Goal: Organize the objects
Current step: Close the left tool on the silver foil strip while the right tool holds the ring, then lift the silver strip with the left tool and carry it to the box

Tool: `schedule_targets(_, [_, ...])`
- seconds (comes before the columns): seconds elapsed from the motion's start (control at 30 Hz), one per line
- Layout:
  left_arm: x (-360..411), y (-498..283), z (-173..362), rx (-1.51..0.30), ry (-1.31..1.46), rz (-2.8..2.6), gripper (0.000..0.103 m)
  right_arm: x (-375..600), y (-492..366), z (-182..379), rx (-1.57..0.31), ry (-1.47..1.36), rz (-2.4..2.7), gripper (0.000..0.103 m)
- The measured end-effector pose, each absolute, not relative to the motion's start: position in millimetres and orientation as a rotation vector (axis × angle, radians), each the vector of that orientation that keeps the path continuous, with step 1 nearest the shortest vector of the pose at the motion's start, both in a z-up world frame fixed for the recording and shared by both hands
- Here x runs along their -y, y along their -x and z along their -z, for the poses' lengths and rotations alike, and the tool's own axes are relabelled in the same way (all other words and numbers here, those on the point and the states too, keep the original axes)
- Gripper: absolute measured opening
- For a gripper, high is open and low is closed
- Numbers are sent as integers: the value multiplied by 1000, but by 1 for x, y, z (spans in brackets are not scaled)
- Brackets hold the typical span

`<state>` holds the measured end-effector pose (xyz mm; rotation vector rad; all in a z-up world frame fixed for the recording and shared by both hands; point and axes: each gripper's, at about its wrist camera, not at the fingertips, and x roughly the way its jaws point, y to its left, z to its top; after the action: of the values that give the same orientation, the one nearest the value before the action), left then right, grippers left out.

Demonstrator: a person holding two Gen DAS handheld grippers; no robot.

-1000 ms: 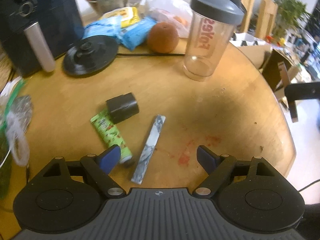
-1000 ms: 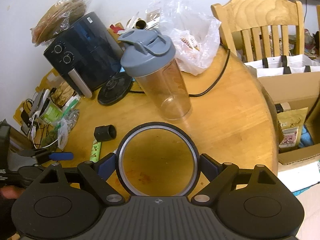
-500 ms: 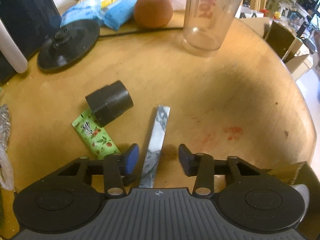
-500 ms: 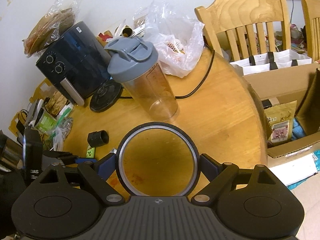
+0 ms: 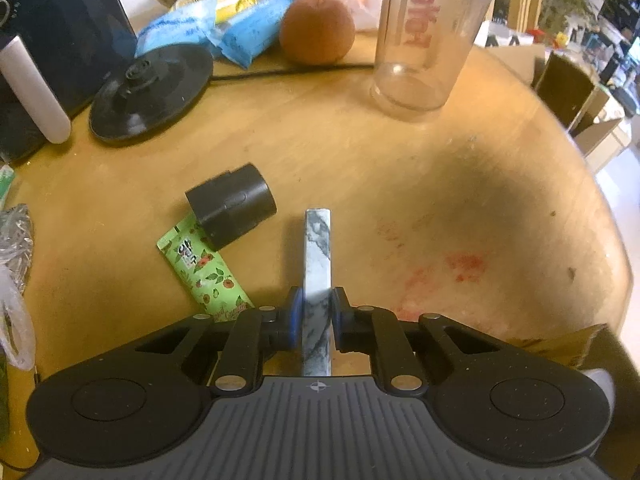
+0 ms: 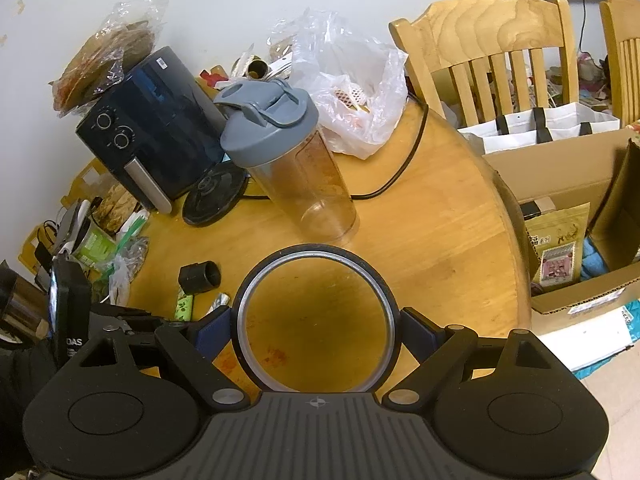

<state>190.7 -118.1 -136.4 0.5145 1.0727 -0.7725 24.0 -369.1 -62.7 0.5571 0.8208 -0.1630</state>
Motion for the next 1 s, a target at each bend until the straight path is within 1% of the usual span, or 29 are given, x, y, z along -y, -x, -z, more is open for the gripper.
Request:
schedule_targets(0.47, [97,-168,79,-981,-382,729,16,354,-28,56,-819,-519,74,90])
schedule_targets(1.0, [49,-142,29,-963,-195,651,16,326,-42,40,-807,-432,-49,90])
